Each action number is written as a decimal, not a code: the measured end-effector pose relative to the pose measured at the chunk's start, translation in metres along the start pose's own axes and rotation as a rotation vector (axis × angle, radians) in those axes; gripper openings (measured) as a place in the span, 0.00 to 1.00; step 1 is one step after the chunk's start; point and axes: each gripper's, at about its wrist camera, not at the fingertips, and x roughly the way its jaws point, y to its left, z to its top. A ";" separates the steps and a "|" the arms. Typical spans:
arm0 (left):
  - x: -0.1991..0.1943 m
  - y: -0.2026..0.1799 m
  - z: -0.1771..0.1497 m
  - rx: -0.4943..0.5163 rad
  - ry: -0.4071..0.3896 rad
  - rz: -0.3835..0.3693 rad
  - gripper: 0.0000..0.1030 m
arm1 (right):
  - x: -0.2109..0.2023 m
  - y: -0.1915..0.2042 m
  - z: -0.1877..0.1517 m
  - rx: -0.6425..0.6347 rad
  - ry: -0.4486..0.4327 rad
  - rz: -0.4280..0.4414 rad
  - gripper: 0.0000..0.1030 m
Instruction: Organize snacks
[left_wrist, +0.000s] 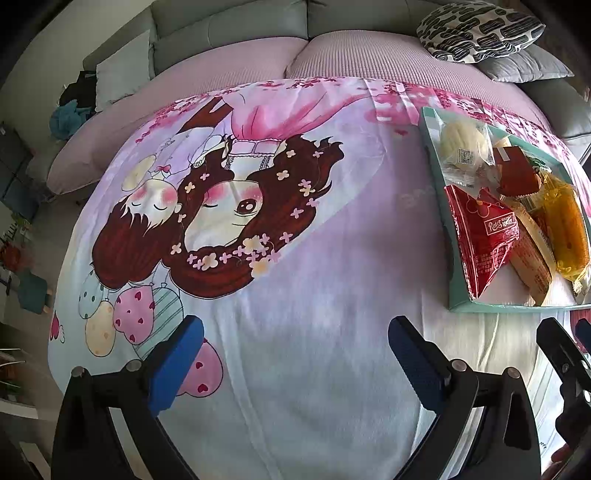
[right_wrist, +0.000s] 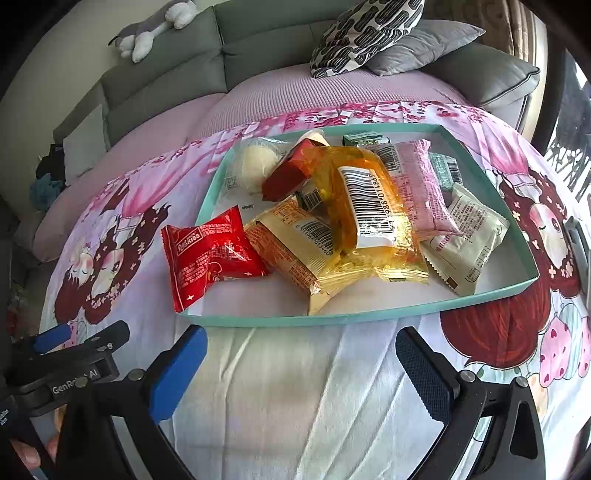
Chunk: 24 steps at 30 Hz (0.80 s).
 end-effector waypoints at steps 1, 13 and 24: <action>0.000 0.000 0.000 -0.001 0.000 0.000 0.97 | 0.000 0.000 0.000 0.001 0.001 0.001 1.00; 0.002 -0.001 -0.001 0.000 0.007 -0.005 0.97 | 0.000 -0.001 -0.001 0.010 0.005 0.003 1.00; 0.003 0.000 -0.001 -0.001 0.010 -0.011 0.97 | 0.000 -0.001 -0.001 0.011 0.007 0.002 1.00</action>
